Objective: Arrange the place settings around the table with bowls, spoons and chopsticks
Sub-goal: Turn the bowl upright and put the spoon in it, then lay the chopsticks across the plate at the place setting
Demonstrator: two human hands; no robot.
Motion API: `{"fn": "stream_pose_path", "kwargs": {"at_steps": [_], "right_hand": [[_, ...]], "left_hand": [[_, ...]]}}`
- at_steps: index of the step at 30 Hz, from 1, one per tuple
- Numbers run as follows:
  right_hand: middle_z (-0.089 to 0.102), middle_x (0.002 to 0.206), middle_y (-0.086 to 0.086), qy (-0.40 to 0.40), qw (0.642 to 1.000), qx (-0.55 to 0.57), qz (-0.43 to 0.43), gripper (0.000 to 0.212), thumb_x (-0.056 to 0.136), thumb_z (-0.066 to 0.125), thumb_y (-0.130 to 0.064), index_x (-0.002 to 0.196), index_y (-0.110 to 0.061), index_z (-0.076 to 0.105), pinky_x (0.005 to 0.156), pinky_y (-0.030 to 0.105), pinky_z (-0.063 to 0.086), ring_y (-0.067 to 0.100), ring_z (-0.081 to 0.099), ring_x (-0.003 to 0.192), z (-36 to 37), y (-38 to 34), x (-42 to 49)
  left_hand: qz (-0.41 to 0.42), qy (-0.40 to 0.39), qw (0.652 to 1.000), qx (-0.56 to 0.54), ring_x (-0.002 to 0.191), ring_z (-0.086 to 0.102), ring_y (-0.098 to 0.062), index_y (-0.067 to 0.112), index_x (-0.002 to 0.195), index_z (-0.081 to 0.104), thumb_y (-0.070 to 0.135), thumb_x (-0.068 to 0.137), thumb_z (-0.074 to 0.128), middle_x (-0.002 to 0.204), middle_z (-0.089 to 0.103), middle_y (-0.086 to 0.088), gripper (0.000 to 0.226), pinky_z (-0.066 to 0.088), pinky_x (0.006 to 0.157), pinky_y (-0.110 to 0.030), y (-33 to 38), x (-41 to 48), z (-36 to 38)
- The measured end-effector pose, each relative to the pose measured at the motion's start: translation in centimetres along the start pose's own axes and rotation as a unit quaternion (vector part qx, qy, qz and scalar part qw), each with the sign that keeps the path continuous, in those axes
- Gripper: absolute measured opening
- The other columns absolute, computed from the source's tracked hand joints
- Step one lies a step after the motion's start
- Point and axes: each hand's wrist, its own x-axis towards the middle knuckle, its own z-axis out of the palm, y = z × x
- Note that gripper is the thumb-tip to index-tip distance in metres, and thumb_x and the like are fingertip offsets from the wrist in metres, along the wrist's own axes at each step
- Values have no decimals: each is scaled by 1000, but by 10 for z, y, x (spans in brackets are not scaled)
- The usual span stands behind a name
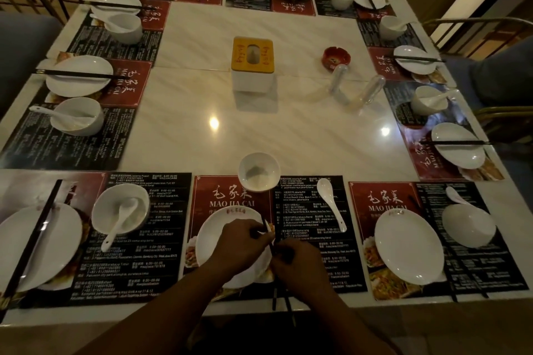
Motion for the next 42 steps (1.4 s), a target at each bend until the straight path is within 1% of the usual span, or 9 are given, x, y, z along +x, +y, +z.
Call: {"fn": "stream_pose_path", "kwargs": {"at_steps": [4, 6, 9, 14, 18, 20, 25, 34, 42], "right_hand": [[74, 93, -11, -9, 999, 4, -30, 19, 85, 69, -22, 102, -26, 75, 71, 6, 49, -2, 67, 81, 15, -13, 0], [70, 89, -13, 1, 1000, 3, -10, 11, 88, 69, -23, 98, -27, 73, 72, 11, 52, 0, 66, 80, 15, -10, 2], [66, 80, -11, 40, 998, -35, 39, 7, 89, 69, -26, 83, -28, 66, 71, 27, 57, 4, 63, 74, 12, 3, 7], [60, 74, -9, 35, 992, -108, 47, 21, 88, 68, -41, 79, -25, 58, 53, 19, 44, 2, 55, 65, 23, 12, 5], [62, 72, -7, 57, 991, -95, 75, 27, 92, 63, -43, 78, -21, 61, 61, 32, 55, 7, 59, 64, 28, 8, 6], [61, 73, -8, 55, 991, -91, 86, 26, 91, 65, -42, 78, -20, 62, 62, 30, 54, 8, 59, 66, 28, 7, 6], [58, 73, -8, 54, 990, -73, 107, 15, 90, 69, -32, 82, -20, 64, 66, 26, 50, 9, 57, 69, 26, 7, 5], [56, 74, -12, 73, 986, -84, 120, 15, 90, 69, -37, 86, -22, 67, 53, 14, 33, 2, 50, 66, 28, 6, 5], [64, 76, -9, 56, 986, -79, 136, 14, 89, 70, -33, 79, -24, 64, 53, 14, 37, 1, 56, 67, 25, 3, 5]], "left_hand": [[-72, 23, 994, -84, 67, 73, -7, 11, 106, 74, 21, 89, 71, 81, 76, 1, 19, 62, 75, -34, -6, -1, -7], [-101, 26, 989, -109, 69, 74, -11, 6, 108, 73, 13, 91, 68, 84, 75, -3, 19, 62, 69, -31, -13, -1, -18], [-113, 36, 990, -82, 69, 73, -12, 4, 112, 70, 11, 92, 67, 88, 74, -6, 22, 56, 58, -18, -28, 1, -34], [-121, 1, 992, -27, 62, 71, -5, 5, 109, 72, 10, 92, 66, 78, 71, 1, 18, 53, 53, -14, -40, 11, -41], [-126, -21, 992, -22, 64, 72, -6, 8, 96, 76, 13, 90, 69, 76, 74, -1, 10, 62, 72, -29, -45, 23, -40], [-132, -27, 991, -20, 66, 73, -8, 8, 93, 77, 14, 89, 71, 76, 75, -1, 9, 62, 77, -33, -46, 28, -41], [-139, -22, 990, -26, 65, 72, -10, 9, 88, 76, 14, 86, 74, 74, 74, -3, 6, 60, 66, -25, -46, 37, -45], [-130, -12, 991, -36, 63, 73, -12, 11, 81, 77, 17, 86, 75, 70, 74, -4, 8, 63, 68, -33, -49, 45, -48], [-119, -28, 992, -22, 66, 73, -9, 14, 81, 77, 22, 87, 74, 72, 74, -2, 10, 62, 72, -32, -52, 53, -51]]}}
